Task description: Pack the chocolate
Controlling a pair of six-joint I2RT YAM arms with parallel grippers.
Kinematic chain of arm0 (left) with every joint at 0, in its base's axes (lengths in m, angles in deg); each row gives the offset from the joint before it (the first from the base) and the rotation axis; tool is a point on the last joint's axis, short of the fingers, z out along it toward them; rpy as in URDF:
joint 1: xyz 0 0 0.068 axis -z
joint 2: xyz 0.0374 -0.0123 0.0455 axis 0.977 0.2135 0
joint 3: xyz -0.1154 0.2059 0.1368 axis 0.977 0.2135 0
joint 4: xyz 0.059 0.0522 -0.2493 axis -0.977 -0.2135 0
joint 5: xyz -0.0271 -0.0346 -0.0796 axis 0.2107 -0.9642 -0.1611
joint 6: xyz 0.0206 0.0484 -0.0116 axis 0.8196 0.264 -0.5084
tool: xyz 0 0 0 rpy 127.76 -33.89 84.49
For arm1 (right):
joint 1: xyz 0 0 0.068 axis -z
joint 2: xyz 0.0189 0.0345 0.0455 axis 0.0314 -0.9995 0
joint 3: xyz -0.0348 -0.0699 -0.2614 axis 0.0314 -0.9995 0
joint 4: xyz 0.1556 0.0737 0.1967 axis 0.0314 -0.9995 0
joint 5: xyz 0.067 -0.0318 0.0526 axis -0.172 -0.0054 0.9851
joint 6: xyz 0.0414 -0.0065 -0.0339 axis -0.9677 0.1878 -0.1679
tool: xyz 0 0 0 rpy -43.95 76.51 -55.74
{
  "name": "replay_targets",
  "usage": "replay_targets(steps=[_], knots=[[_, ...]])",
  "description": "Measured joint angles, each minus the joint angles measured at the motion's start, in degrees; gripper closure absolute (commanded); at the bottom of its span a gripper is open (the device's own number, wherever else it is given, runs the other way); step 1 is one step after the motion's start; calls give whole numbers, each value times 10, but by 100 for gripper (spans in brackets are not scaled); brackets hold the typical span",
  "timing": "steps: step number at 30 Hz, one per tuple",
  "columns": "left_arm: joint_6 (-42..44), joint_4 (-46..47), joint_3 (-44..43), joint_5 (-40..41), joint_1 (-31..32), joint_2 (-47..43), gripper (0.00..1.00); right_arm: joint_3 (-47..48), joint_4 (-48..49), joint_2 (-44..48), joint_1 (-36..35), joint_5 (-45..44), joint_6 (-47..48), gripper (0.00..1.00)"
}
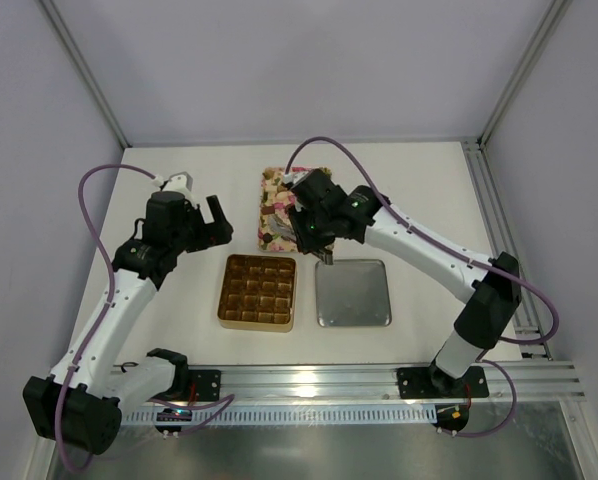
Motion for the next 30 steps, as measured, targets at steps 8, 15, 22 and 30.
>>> replay_targets(steps=[8, 15, 22, 30], knots=[[0, -1, 0, 27, 0, -4, 0, 41, -6, -30, -90, 23, -12, 82], [0, -5, 0, 45, 0, -14, 0, 82, -6, -87, -132, 29, -17, 82], [0, -9, 0, 49, 0, -16, 0, 83, -9, -105, -136, 29, -20, 82], [0, -9, 0, 49, 0, -16, 0, 83, -11, -108, -136, 28, -21, 79]])
